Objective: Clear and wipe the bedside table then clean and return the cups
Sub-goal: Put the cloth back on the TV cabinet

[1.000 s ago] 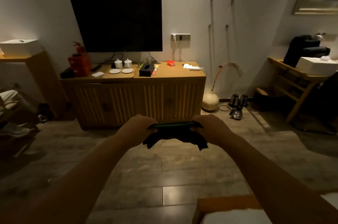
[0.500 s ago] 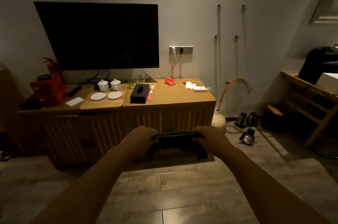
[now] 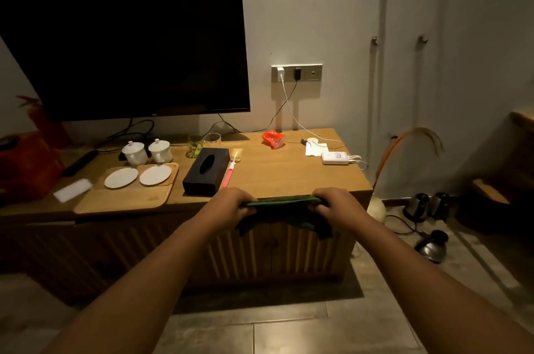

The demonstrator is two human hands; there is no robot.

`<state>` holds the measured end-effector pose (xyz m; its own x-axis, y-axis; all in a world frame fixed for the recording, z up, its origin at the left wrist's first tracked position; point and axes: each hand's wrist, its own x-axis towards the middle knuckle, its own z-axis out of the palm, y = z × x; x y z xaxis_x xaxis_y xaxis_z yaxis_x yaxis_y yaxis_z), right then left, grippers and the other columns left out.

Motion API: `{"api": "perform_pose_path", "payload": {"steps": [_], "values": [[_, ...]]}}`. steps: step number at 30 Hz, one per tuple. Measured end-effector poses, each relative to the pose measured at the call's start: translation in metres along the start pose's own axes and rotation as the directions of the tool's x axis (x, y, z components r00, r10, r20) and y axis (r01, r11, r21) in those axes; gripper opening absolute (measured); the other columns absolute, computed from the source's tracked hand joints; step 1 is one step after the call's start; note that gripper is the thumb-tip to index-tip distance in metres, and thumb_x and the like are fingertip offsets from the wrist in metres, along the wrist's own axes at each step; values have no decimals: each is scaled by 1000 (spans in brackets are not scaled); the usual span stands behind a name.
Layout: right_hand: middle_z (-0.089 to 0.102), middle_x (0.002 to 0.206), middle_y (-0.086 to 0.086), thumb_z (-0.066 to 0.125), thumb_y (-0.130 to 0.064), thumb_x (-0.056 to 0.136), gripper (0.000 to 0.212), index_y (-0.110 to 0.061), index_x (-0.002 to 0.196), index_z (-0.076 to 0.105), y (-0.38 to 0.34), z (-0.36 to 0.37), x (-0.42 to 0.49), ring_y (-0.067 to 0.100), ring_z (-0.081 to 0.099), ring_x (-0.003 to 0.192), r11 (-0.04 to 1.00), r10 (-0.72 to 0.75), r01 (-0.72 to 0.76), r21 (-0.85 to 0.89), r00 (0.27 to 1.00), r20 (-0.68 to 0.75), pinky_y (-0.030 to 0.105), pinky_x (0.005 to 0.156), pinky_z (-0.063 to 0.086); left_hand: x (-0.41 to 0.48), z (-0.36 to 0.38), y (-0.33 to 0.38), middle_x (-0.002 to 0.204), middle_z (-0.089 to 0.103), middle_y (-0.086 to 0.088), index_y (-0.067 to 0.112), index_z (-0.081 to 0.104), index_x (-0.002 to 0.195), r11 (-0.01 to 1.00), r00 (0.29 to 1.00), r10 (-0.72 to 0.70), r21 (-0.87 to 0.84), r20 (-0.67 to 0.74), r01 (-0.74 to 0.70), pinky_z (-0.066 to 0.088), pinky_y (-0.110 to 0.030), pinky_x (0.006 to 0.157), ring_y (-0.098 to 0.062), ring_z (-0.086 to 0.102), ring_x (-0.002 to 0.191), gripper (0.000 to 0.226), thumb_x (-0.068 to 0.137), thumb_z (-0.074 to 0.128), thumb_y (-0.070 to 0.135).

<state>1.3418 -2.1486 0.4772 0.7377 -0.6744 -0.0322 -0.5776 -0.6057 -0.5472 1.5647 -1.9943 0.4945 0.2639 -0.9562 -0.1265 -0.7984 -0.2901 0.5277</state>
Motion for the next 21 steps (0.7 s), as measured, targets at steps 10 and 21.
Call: {"api": "perform_pose_path", "payload": {"steps": [10, 21], "values": [[66, 81, 5, 66, -29, 88, 17, -13, 84, 68, 82, 21, 189, 22, 62, 79, 948, 248, -260, 181, 965, 90, 33, 66, 47, 199, 7, -66, 90, 71, -7, 16, 69, 94, 943, 978, -195, -260, 73, 207, 56, -32, 70, -19, 68, 82, 7, 89, 64, 19], [49, 66, -2, 67, -41, 84, 37, -21, 66, 41, 152, 115, 368, 26, 53, 71, 855, 509, -516, 46, 853, 121, 31, 61, 32, 396, 65, -195, 81, 64, -11, 13, 55, 80, 933, 935, -285, -161, 212, 321, 43, -36, 66, -27, 59, 79, 19, 87, 67, 25]]}}
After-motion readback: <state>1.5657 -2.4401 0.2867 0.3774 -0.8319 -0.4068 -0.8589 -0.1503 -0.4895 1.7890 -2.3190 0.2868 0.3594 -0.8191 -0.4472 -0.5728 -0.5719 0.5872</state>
